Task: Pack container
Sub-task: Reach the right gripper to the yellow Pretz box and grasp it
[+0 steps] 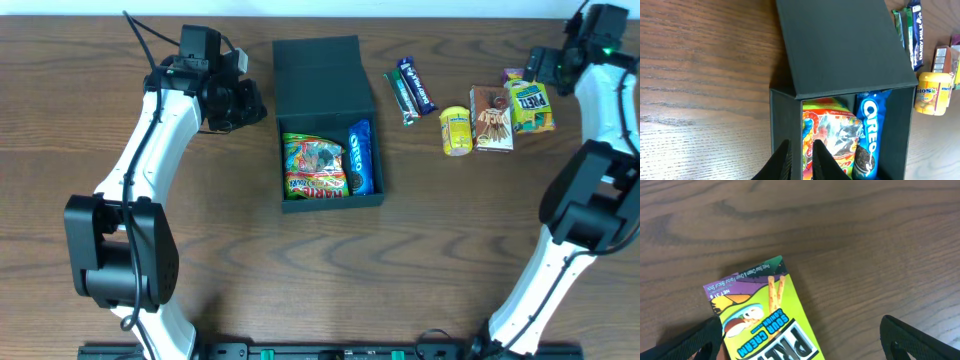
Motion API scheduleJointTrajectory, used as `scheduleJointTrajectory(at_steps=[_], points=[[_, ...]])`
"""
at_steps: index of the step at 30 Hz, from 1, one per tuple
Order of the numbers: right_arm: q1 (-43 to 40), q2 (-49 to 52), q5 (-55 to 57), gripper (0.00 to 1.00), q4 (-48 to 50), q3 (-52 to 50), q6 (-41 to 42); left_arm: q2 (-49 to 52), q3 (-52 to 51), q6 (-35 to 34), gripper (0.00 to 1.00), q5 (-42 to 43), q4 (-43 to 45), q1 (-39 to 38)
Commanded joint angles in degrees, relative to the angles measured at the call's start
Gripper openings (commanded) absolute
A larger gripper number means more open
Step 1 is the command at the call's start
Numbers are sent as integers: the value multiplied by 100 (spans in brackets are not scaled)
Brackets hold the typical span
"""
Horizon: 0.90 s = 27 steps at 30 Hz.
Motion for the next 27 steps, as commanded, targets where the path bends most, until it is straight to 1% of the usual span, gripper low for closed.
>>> scheduleJointTrajectory(at_steps=[1, 3, 9, 17, 27], points=[[-22, 195, -415, 99, -87, 98, -258, -111, 87, -68, 16, -37, -17, 7], [-15, 236, -570, 99, -240, 98, -533, -111, 87, -68, 17, -37, -20, 7], [-15, 260, -579, 99, -579, 98, -1174, -111, 87, -87, 17, -33, -44, 7], [-26, 262, -518, 99, -811, 92, -1528, -111, 87, -107, 17, -33, -153, 7], [-28, 273, -258, 99, -855, 39, -1681, -111, 87, -105, 18, -35, -175, 7]])
